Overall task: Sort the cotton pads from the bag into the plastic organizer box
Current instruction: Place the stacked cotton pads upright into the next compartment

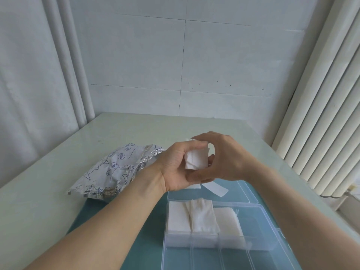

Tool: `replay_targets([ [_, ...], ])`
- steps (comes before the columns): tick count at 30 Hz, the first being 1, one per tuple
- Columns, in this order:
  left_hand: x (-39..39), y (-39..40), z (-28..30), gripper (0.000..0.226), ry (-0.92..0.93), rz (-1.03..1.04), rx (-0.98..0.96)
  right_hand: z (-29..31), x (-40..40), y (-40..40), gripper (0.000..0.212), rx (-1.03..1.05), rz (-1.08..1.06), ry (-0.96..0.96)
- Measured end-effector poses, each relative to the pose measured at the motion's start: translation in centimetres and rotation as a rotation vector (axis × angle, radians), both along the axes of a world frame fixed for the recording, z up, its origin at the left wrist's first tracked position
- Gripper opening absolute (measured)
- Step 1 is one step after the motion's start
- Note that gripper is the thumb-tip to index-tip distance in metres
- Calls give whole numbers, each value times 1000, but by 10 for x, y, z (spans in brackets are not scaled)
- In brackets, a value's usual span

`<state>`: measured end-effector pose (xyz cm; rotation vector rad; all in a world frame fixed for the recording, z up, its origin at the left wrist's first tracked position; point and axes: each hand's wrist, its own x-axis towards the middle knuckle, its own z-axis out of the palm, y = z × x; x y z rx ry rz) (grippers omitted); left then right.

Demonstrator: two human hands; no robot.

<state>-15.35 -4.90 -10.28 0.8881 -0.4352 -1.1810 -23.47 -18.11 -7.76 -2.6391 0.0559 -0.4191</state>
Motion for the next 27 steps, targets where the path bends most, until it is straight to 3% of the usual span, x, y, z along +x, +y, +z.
replay_targets([
  [2, -1, -1, -1, 14, -78, 33, 24, -1, 0, 0, 85, -8, 2, -6],
  [6, -3, -2, -4, 2, -242, -32, 80, 1, 0, 2, 64, 91, 72, -108],
  [11, -4, -5, -2, 10, -229, 55, -23, -4, 2, -4, 98, -3, 21, -2],
  [15, -3, -4, 2, 17, -264, 25, -46, -6, 4, -6, 64, 101, 36, -107],
  [20, -2, -2, 0, 11, -254, 8, 24, -4, 4, -3, 96, 51, 72, -100],
  [24, -4, -6, -4, 10, -270, 61, 35, -8, 7, -5, 79, -20, 23, -120],
  [27, -5, -7, -1, 7, -197, 112, 8, -5, 3, -6, 100, -31, 18, -69],
])
